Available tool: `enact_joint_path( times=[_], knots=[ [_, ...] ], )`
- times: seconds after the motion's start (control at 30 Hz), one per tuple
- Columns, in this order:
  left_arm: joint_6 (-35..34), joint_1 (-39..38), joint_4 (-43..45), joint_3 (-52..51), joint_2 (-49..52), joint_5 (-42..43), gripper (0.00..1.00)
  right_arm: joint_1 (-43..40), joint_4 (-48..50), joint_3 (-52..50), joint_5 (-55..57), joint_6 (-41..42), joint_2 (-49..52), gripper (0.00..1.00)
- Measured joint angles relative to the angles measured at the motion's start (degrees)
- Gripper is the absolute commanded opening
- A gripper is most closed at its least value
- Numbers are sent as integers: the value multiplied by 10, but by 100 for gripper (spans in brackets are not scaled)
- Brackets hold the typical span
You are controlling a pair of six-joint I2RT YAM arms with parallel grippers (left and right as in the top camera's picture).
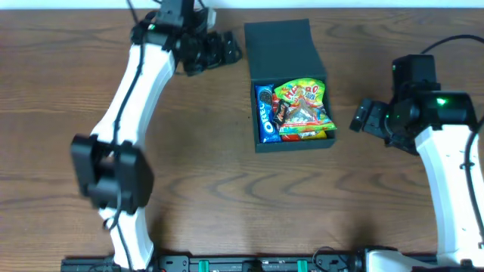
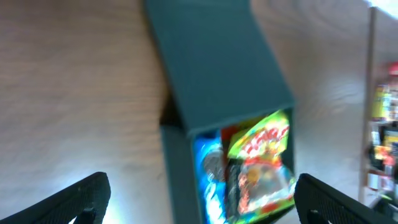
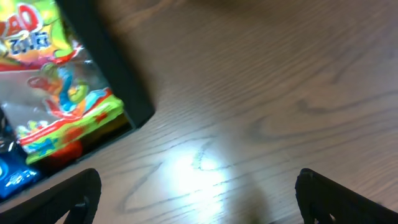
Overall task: Pack container
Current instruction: 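Reach the left gripper to the box lid's top edge and grasp it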
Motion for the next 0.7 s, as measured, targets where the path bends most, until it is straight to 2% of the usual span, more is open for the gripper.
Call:
enact_joint_path(
  times=[0.17, 0.3, 0.7],
  knots=[
    [-17, -4, 9, 84, 103, 35, 96, -6, 1, 0, 0, 0, 0, 99],
    [-35, -16, 25, 92, 150, 43, 95, -6, 3, 0, 0, 0, 0, 99],
    [-90, -65, 69, 95, 195, 21, 95, -6, 8, 0, 0, 0, 0, 99]
  ],
)
